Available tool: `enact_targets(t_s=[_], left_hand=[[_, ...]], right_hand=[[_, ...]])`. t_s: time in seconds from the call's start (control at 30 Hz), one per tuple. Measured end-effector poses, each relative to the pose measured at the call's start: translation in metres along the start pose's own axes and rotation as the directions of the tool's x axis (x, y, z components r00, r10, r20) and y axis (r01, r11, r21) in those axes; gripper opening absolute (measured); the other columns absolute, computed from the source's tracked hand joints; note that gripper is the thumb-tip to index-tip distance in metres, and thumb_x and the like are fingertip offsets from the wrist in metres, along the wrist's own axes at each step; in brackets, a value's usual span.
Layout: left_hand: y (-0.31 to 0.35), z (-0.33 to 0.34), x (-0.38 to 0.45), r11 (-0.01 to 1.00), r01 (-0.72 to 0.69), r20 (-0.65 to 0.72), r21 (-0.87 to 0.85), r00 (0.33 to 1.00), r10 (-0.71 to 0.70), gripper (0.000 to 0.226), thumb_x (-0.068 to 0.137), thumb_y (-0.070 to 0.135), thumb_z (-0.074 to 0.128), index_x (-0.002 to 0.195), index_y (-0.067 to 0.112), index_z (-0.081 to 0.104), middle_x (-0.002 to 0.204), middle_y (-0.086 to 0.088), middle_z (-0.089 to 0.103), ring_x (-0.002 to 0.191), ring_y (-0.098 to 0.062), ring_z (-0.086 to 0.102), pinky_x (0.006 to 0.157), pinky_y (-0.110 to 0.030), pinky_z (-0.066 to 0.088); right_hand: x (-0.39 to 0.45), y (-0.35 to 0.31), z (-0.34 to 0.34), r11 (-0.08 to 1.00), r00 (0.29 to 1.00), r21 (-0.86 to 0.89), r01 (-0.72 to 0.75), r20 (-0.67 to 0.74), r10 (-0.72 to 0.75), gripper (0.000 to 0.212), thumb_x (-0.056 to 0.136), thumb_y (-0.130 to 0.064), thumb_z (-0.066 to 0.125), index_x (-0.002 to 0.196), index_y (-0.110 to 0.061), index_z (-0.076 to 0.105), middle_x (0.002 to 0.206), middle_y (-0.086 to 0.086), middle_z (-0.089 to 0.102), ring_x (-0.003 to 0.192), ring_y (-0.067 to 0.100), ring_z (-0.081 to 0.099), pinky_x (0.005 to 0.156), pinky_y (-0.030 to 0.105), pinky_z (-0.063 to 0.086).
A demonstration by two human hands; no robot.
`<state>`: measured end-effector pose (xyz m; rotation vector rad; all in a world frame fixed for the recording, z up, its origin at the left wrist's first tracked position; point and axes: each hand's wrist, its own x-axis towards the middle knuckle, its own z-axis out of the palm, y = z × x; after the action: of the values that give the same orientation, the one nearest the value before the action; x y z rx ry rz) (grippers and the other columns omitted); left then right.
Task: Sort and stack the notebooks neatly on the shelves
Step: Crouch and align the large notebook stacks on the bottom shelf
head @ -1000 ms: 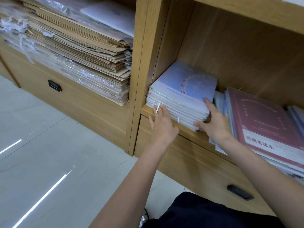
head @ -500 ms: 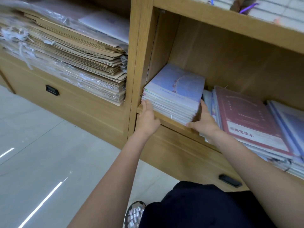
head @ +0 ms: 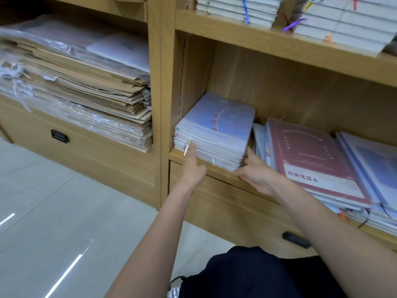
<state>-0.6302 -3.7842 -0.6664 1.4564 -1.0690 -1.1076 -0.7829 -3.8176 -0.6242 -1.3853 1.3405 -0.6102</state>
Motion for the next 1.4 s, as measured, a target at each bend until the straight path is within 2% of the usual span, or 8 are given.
enact_targets(t_s=[0.17, 0.27, 0.37, 0.67, 0.9, 1.03, 1.23, 1.4], left_hand=[[-0.002, -0.005, -0.01, 0.988, -0.069, -0.041, 0.137, 0.996, 0.075, 0.079, 0.088, -0.012, 0.036, 0.15, 0.021, -0.001, 0.155, 0.005, 0.013, 0.13, -0.012, 0.039, 0.075, 0.005, 0.032], [-0.003, 0.003, -0.014, 0.973, -0.063, 0.008, 0.22, 0.998, 0.063, 0.076, 0.091, -0.009, 0.039, 0.149, 0.016, -0.003, 0.157, 0.0, 0.001, 0.14, -0.021, 0.025, 0.106, -0.013, 0.022], [-0.004, 0.012, -0.015, 0.963, -0.06, 0.049, 0.262, 0.998, 0.049, 0.077, 0.091, -0.009, 0.04, 0.148, 0.013, -0.006, 0.157, -0.003, -0.011, 0.145, -0.018, 0.002, 0.107, -0.017, 0.016], [-0.006, 0.018, -0.008, 0.95, -0.075, 0.056, 0.304, 0.997, 0.061, 0.085, 0.088, -0.011, 0.043, 0.147, 0.012, -0.015, 0.155, -0.007, -0.019, 0.144, -0.02, -0.006, 0.114, -0.027, 0.021], [-0.007, 0.03, -0.013, 0.815, -0.113, 0.026, 0.569, 0.992, 0.12, 0.066, 0.087, 0.003, 0.05, 0.144, 0.001, 0.017, 0.153, -0.013, 0.016, 0.143, -0.026, 0.01, 0.117, -0.041, 0.006], [-0.008, 0.029, -0.01, 0.846, -0.101, 0.061, 0.523, 0.995, 0.082, 0.062, 0.085, 0.0, 0.05, 0.141, 0.002, 0.023, 0.151, -0.015, 0.019, 0.133, -0.038, 0.031, 0.117, -0.042, 0.006], [0.005, 0.019, -0.024, 0.884, -0.07, 0.015, 0.463, 0.997, 0.071, 0.069, 0.091, -0.001, 0.045, 0.149, 0.009, 0.009, 0.158, -0.006, 0.005, 0.142, -0.029, 0.02, 0.115, -0.036, 0.022], [0.046, 0.024, -0.037, 0.84, -0.224, 0.038, 0.494, 0.971, 0.237, 0.062, 0.094, 0.002, 0.042, 0.148, 0.008, 0.014, 0.157, -0.006, 0.012, 0.144, -0.017, 0.011, 0.11, -0.019, 0.01]], right_hand=[[-0.001, 0.006, -0.004, 0.995, 0.99, 0.008, -0.101, -0.093, 0.102, 0.062, 0.082, 0.021, 0.044, 0.139, -0.003, 0.034, 0.132, 0.014, 0.051, 0.122, 0.027, 0.049, 0.106, 0.037, 0.038], [-0.009, 0.008, -0.001, 0.994, 0.992, -0.002, -0.111, -0.064, 0.111, 0.06, 0.084, 0.025, 0.037, 0.141, 0.006, 0.028, 0.139, 0.013, 0.045, 0.132, 0.026, 0.039, 0.11, 0.033, 0.031], [-0.016, 0.009, 0.003, 0.997, 0.997, -0.023, -0.078, 0.0, 0.078, 0.068, 0.084, 0.026, 0.034, 0.145, -0.002, 0.024, 0.149, 0.004, 0.034, 0.138, 0.017, 0.03, 0.106, 0.024, 0.027], [-0.018, 0.009, -0.003, 0.993, 0.998, -0.113, -0.046, 0.027, 0.05, 0.067, 0.085, 0.026, 0.03, 0.145, -0.004, 0.026, 0.148, 0.006, 0.034, 0.139, 0.016, 0.029, 0.107, 0.024, 0.025], [-0.005, 0.015, 0.002, 0.98, 0.996, -0.195, -0.04, -0.083, 0.024, 0.049, 0.085, 0.019, 0.032, 0.128, -0.001, 0.046, 0.131, 0.011, 0.054, 0.129, 0.024, 0.044, 0.108, 0.03, 0.032], [-0.006, 0.012, -0.003, 0.985, 0.998, -0.168, -0.043, -0.047, 0.035, 0.055, 0.085, 0.023, 0.028, 0.135, 0.003, 0.039, 0.136, 0.013, 0.049, 0.131, 0.022, 0.042, 0.108, 0.026, 0.03], [-0.012, -0.006, -0.017, 0.986, 0.991, -0.162, 0.025, -0.128, -0.046, 0.052, 0.091, 0.013, 0.038, 0.141, -0.002, 0.032, 0.121, 0.004, 0.051, 0.122, 0.025, 0.048, 0.106, 0.034, 0.038], [-0.038, -0.031, -0.069, 0.963, 0.93, -0.246, 0.114, -0.315, -0.191, 0.053, 0.091, 0.0, 0.049, 0.14, -0.016, 0.037, 0.132, 0.005, 0.051, 0.121, 0.022, 0.049, 0.087, 0.031, 0.046]])
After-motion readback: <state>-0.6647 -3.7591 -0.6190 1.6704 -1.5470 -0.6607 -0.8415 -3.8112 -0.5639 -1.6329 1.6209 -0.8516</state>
